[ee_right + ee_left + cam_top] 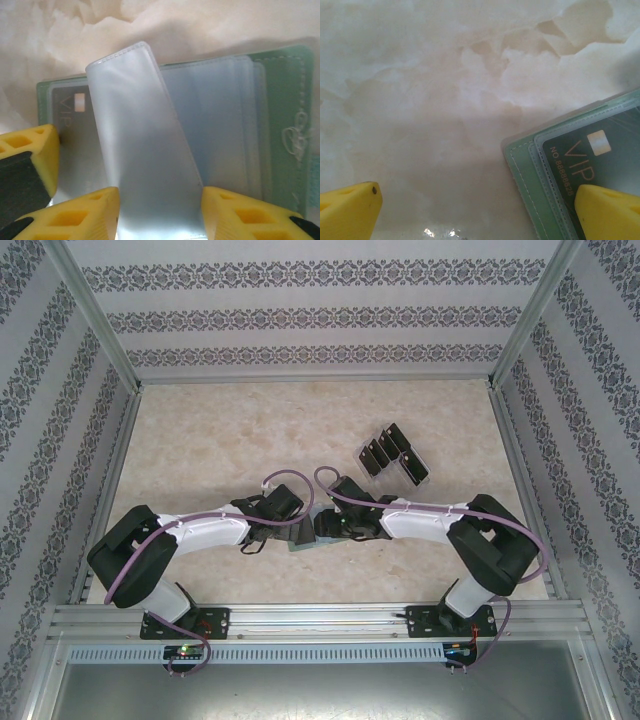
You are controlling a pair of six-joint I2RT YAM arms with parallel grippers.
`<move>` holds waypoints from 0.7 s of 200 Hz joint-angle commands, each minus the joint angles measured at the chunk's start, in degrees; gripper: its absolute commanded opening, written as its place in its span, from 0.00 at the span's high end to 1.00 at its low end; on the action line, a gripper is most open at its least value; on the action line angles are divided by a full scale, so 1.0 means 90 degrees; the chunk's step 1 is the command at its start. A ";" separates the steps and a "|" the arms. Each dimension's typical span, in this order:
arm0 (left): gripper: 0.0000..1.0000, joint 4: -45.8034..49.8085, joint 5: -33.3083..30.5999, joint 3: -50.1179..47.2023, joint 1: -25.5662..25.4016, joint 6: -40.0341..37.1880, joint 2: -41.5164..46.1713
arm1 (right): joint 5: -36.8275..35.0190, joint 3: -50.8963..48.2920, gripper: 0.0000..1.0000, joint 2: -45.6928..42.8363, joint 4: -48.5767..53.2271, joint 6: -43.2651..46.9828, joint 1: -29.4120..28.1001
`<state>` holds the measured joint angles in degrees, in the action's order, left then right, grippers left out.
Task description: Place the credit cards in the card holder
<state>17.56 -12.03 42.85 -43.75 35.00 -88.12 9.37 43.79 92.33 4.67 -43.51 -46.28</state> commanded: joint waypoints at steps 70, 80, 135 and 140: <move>0.00 0.0466 -0.0410 -0.0207 0.0066 0.0363 0.0857 | 0.0522 -0.0149 0.52 0.0180 -0.0499 -0.0293 -0.0063; 0.00 0.0549 -0.0564 -0.0246 0.0068 0.0481 0.1018 | 0.0547 -0.0146 0.52 0.0172 -0.0518 -0.0301 -0.0063; 0.00 0.0919 -0.0993 -0.0273 0.0073 0.0766 0.1509 | 0.0653 -0.0067 0.52 0.0173 -0.0576 -0.0332 -0.0116; 0.00 0.0943 -0.1006 -0.0262 0.0069 0.0780 0.1528 | 0.0656 -0.0054 0.52 0.0183 -0.0577 -0.0337 -0.0132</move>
<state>22.31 -18.09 41.04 -43.75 39.88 -75.59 14.06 43.33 93.17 0.19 -46.11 -46.39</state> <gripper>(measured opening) 0.999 0.479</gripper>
